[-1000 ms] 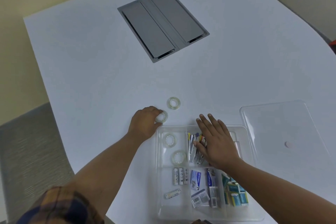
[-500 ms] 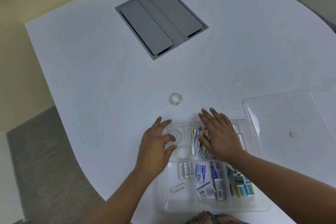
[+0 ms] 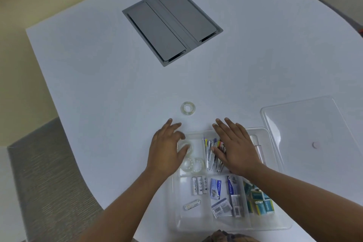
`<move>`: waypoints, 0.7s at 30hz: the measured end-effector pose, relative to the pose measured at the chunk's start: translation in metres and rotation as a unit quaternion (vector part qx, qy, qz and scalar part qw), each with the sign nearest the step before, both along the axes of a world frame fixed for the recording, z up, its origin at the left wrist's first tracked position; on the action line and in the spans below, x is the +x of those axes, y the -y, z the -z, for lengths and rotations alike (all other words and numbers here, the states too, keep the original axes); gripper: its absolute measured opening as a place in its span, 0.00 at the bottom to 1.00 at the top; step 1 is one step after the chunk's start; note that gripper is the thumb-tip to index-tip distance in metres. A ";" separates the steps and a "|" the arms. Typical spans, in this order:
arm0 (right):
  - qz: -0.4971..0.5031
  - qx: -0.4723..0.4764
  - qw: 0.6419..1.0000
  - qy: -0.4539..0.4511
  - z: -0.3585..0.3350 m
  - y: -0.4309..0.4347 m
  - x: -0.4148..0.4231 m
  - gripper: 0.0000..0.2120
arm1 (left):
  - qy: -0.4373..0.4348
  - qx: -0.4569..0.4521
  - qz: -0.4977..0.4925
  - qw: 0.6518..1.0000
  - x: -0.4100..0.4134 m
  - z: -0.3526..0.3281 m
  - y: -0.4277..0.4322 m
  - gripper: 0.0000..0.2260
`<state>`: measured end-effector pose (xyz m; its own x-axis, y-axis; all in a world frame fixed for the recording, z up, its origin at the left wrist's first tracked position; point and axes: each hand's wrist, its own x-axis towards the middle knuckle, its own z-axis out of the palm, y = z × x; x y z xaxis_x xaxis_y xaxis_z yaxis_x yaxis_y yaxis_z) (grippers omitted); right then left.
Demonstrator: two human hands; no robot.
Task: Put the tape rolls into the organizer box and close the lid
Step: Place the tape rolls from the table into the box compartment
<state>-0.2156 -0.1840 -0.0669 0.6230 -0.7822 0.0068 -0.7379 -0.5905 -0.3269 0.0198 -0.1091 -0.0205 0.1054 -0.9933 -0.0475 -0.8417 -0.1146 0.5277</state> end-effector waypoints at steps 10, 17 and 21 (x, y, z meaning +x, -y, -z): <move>-0.001 0.000 1.000 0.000 0.003 0.001 -0.001 0.30 | 0.055 0.087 0.009 0.995 0.010 0.018 0.094 0.26; 0.001 0.004 1.000 0.003 0.006 0.002 0.000 0.30 | 0.093 0.115 0.034 0.988 0.014 0.036 0.112 0.29; 0.001 0.005 1.000 0.002 0.006 0.002 -0.001 0.30 | 0.121 0.090 0.031 0.988 0.017 0.036 0.110 0.25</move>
